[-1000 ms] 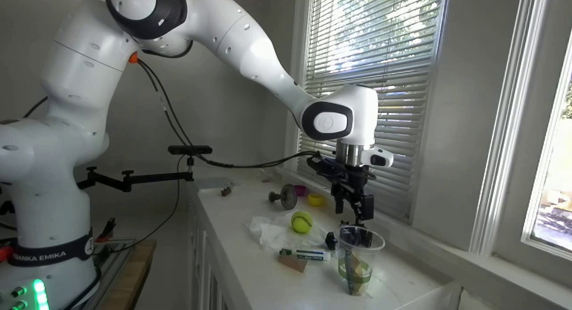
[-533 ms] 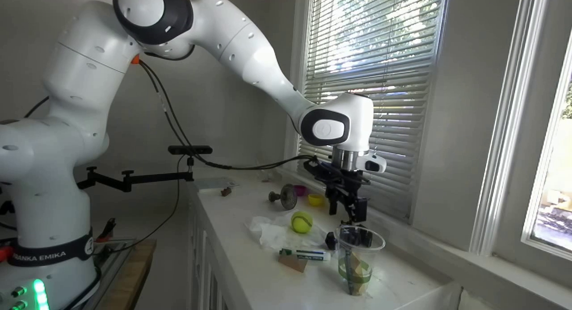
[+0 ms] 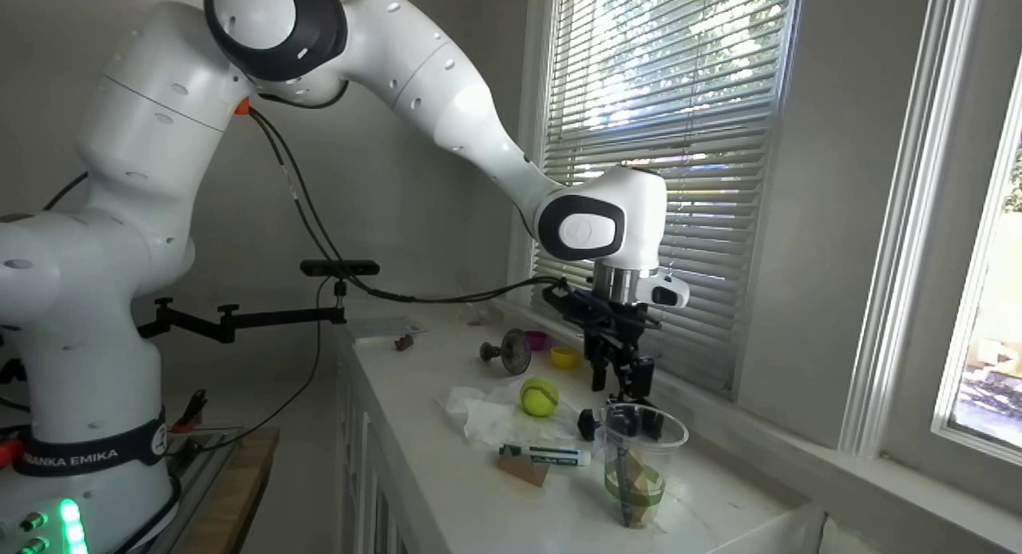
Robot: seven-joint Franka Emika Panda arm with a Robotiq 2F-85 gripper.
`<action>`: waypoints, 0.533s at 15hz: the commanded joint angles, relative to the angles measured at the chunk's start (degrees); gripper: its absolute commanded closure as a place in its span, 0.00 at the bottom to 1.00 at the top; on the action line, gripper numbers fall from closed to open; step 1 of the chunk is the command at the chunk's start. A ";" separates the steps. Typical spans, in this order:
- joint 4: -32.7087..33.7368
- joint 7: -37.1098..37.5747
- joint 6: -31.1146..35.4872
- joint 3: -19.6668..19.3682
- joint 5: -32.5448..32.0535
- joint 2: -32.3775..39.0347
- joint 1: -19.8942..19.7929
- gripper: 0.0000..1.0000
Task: Move the black object to the left
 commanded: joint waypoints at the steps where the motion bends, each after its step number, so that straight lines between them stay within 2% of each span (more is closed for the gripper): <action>1: 1.94 -1.50 -1.55 0.48 1.68 1.25 -0.50 0.65; 4: 1.85 -1.42 -1.54 0.38 1.44 1.21 -0.44 0.85; 5: 1.88 -1.41 -1.52 0.40 1.38 1.19 -0.40 0.86; 6: 1.94 -1.32 -1.52 0.41 1.33 1.21 -0.34 0.72; 7: 1.89 -1.22 -1.40 0.35 1.12 1.21 -0.26 0.53; 8: 1.93 -1.18 -1.51 0.32 1.10 1.22 -0.28 0.52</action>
